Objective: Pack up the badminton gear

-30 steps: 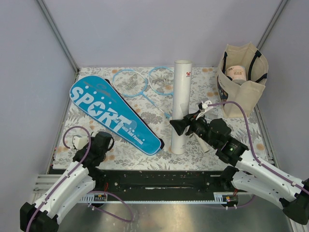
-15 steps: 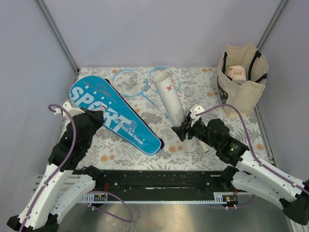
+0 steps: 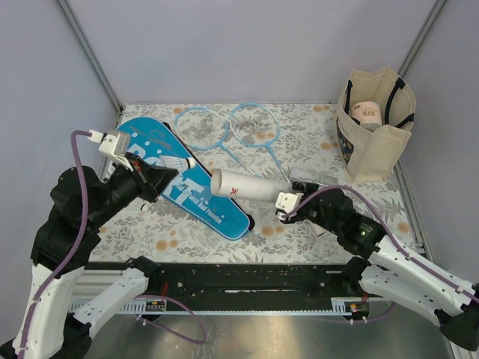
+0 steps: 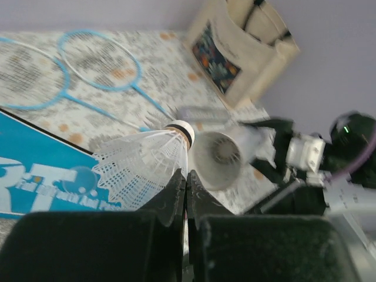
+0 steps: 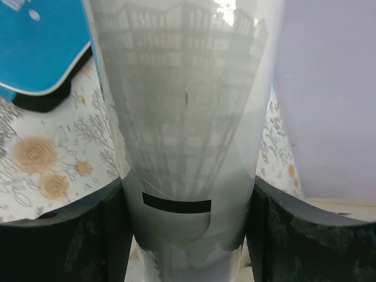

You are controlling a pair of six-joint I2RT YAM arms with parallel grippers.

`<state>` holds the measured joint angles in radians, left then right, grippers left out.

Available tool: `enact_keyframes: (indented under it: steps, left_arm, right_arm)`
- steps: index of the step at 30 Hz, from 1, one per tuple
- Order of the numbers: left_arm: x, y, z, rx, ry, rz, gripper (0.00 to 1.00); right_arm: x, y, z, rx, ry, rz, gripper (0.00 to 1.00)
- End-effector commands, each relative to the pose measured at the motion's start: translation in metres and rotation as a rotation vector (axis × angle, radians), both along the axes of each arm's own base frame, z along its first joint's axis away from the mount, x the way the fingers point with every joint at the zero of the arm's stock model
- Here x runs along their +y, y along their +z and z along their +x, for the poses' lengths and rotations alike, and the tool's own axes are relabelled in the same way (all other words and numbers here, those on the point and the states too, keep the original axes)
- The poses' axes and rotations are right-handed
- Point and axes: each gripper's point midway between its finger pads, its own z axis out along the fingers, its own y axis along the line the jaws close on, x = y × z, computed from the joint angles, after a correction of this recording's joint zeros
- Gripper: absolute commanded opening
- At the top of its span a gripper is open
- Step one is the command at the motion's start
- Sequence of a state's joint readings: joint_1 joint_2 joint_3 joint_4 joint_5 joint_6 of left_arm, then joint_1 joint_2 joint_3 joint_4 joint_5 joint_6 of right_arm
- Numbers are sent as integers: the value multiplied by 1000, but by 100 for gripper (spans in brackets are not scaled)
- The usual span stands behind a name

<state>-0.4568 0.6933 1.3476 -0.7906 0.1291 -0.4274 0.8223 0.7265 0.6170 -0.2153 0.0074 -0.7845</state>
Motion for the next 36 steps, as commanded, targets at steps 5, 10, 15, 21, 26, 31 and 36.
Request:
enact_keyframes:
  steps: [5,10,15,21,26,31,36]
  left_arm:
    - [-33,-13,-44,40,-347,74,0]
    - [-44,-16,-48,64,-413,44,0]
    - [-58,-15,-44,71,-465,-19,0]
    - [-57,-19,-35,77,-436,-4,0]
    - [-58,-27,-32,105,-427,7,0]
    - [-51,-30,-27,128,-378,36,0]
    - [-55,-27,-32,130,-413,25,0]
  right_arm:
    - [-12,24,15,-173,-11,-121,41]
    - [-1,29,9,-168,36,-62,41]
    - [9,34,6,-154,74,-26,40]
    - [14,43,2,-155,88,39,40]
    - [10,42,3,-147,68,42,40]
    - [7,40,2,-132,53,45,41]
    - [5,42,-1,-125,53,45,41]
